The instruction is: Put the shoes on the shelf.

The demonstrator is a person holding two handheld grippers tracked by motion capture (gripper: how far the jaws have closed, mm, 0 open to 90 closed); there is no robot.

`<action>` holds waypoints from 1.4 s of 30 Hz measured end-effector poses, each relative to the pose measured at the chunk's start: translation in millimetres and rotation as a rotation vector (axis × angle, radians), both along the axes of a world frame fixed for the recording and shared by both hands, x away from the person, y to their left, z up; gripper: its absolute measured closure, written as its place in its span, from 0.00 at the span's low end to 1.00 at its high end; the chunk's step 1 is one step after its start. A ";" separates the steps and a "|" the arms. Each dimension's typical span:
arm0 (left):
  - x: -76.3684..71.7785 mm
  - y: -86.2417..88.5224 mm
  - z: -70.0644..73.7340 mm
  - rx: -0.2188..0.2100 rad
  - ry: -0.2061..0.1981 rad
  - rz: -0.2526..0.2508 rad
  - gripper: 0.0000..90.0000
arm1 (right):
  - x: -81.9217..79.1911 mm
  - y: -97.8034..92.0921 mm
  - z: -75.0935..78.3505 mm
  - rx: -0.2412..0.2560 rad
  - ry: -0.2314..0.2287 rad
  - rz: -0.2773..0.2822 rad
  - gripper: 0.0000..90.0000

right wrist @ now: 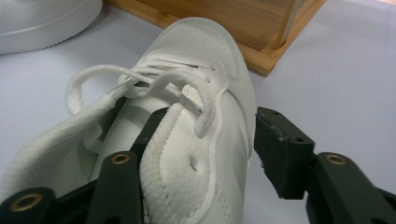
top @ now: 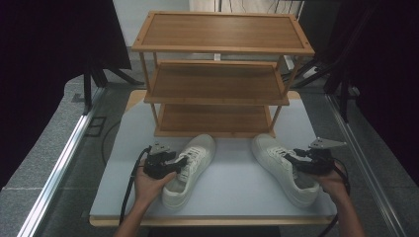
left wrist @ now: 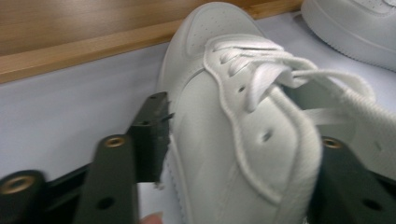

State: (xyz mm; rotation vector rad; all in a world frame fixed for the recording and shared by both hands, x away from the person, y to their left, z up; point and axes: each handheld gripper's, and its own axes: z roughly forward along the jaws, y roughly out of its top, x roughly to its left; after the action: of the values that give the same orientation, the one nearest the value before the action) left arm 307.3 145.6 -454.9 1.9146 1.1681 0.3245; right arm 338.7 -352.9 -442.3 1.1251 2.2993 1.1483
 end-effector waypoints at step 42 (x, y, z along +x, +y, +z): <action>-30.2 26.8 37.0 -0.328 -0.178 -0.015 0.92 | -29.3 -0.5 7.7 0.477 -0.051 -0.202 0.92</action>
State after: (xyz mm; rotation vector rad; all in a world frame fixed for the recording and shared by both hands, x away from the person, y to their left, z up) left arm 277.1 172.5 -417.9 1.5749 1.0194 0.2698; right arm 309.4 -353.3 -434.6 1.4299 1.8667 1.6676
